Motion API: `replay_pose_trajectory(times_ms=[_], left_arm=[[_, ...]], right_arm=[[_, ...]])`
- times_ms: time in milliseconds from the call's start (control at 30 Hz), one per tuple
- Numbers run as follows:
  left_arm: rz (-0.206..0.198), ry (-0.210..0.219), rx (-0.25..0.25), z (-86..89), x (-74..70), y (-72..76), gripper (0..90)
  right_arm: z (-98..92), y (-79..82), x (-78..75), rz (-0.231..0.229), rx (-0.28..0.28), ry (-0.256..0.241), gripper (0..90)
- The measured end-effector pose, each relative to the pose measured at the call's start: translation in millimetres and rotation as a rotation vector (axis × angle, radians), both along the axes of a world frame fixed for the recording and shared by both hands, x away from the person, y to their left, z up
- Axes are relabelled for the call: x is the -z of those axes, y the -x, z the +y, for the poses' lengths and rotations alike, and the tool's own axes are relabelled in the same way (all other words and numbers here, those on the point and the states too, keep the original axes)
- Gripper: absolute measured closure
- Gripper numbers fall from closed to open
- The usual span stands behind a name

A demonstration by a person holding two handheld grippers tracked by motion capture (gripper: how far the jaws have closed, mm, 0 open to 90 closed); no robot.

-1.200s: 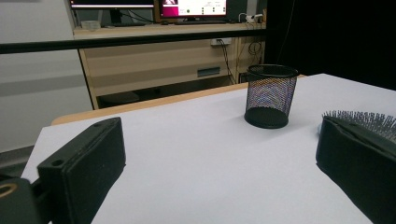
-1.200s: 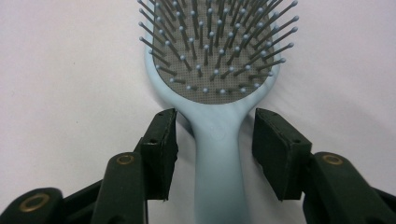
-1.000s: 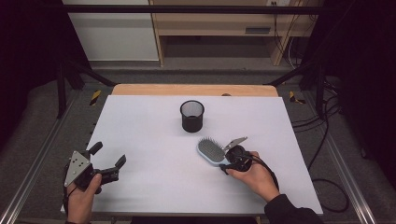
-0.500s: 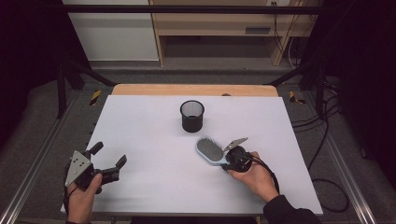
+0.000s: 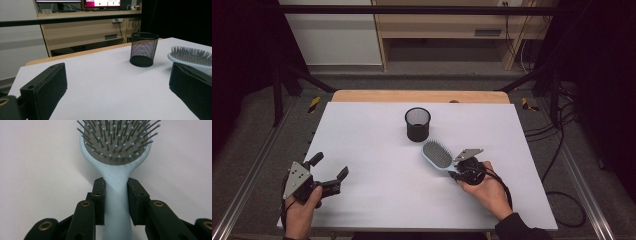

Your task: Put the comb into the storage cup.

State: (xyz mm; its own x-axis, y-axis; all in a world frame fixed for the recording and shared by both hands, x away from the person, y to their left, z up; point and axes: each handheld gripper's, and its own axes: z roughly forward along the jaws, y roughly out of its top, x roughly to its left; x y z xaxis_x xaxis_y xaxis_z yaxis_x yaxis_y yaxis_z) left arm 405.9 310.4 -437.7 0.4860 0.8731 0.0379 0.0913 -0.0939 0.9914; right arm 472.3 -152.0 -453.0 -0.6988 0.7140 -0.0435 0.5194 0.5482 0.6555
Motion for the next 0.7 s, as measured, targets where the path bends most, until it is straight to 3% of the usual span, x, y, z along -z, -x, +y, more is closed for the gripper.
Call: replay_pose_trajectory(times_ms=[133,167,233,400,700], left_arm=[[-0.001,0.005,-0.007,-2.6,-0.6,-0.2,1.3],[0.001,0.029,-0.015,-5.2,-1.6,-1.1,1.3],[0.000,0.036,-0.014,-6.7,-2.7,-1.2,1.3],[0.006,0.044,0.010,-20.5,-5.6,-2.1,1.2],[0.014,0.029,0.062,-56.8,-18.8,-4.6,1.8]], right_arm=[[-2.1,1.3,-6.1,-0.052,0.010,-0.041,69.6],[-3.3,3.2,-11.0,-0.087,0.021,-0.068,69.7],[-4.0,4.9,-15.0,-0.106,0.023,-0.095,69.7],[-6.1,8.4,-22.7,-0.171,0.043,-0.157,69.7],[-4.9,9.9,-25.4,-0.222,0.053,-0.210,69.7]])
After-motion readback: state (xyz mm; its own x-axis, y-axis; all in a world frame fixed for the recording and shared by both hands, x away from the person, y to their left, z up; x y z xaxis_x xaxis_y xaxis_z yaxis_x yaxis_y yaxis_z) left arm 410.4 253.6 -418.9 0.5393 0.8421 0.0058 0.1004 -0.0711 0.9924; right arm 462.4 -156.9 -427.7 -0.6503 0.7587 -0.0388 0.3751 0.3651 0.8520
